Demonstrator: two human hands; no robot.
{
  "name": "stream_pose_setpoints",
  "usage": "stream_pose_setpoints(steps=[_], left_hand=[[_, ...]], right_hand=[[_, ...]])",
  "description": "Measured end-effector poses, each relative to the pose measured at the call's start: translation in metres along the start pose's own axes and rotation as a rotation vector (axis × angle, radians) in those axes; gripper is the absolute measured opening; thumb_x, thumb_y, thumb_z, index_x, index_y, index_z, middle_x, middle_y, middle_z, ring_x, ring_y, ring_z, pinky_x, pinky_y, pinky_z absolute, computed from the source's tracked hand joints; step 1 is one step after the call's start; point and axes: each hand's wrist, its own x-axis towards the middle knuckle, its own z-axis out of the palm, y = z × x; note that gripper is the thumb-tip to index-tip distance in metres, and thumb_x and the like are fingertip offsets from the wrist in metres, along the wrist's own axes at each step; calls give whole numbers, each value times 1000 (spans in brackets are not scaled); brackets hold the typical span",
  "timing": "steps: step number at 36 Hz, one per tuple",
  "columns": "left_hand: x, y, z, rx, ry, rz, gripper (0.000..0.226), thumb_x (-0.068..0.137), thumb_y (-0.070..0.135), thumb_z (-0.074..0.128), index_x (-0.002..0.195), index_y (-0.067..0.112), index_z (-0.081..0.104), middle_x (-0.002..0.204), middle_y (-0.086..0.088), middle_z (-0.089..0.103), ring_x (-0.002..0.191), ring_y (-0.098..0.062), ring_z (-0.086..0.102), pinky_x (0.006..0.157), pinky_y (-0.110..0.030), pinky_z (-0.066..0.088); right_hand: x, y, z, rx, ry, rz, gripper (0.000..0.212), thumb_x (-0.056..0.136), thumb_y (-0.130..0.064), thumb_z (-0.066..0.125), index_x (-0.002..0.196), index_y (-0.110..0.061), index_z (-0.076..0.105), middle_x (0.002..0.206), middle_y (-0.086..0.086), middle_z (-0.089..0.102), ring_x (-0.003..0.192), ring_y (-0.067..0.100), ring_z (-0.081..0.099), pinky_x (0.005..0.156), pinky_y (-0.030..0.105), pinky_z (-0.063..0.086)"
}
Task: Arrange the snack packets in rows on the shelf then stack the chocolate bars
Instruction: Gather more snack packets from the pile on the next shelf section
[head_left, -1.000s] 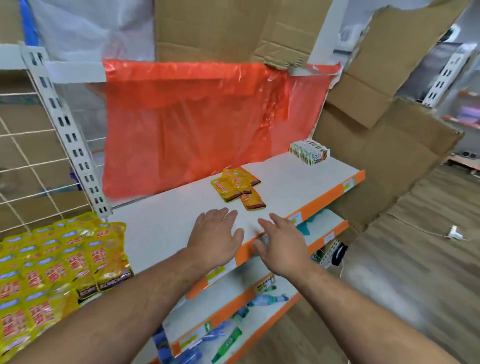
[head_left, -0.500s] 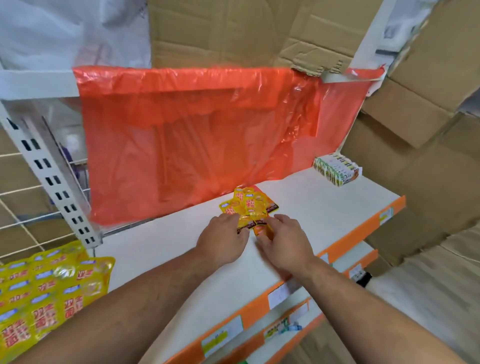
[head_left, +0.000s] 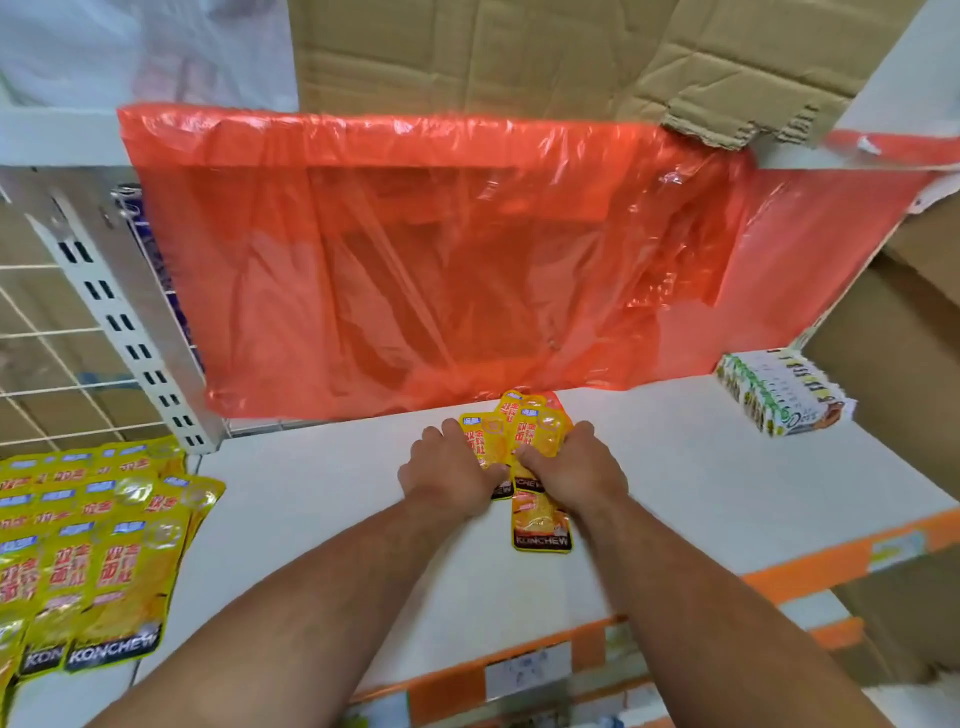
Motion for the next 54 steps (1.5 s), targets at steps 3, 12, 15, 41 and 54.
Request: stream_pose_setpoints(steps=[3, 12, 15, 41, 54], left_hand=[[2, 1, -2, -36, -10, -37, 73, 75, 61, 71, 125, 17, 42, 125, -7, 50, 120, -28, 50, 90, -41, 47], [11, -5, -6, -195, -48, -147, 31, 74, 24, 70, 100, 20, 53, 105, -1, 63, 100, -24, 61, 78, -30, 50], [11, -10, -9, -325, -14, -161, 21, 76, 16, 68, 77, 19, 48, 87, 0, 61, 86, -24, 59, 65, -27, 41], [-18, -22, -16, -967, 3, -219, 25, 81, -8, 69, 74, 13, 59, 69, -5, 64, 63, -21, 60, 62, -27, 50], [-50, -53, -39, -1203, 10, -367, 17, 81, -7, 68, 83, 9, 63, 81, -15, 69, 66, -24, 64, 64, -31, 56]], right_hand=[[1, 2, 0, -14, -9, -4, 72, 79, -64, 69, 122, -13, 41, 121, 6, 61, 112, 30, 62, 75, 35, 43], [9, 19, -11, 143, -56, 2, 49, 76, -49, 78, 105, -17, 55, 92, 0, 62, 90, 27, 63, 68, 30, 41], [11, 24, -15, 228, -77, -28, 27, 76, -36, 78, 84, -19, 60, 76, -4, 63, 74, 22, 62, 64, 28, 40], [15, 54, -27, 717, -229, -95, 15, 92, -17, 67, 79, -12, 60, 55, 11, 53, 41, 18, 40, 47, 28, 32], [-18, 50, -35, 817, -285, -61, 19, 91, -4, 64, 75, -10, 56, 52, 9, 45, 36, 14, 32, 37, 21, 23]])
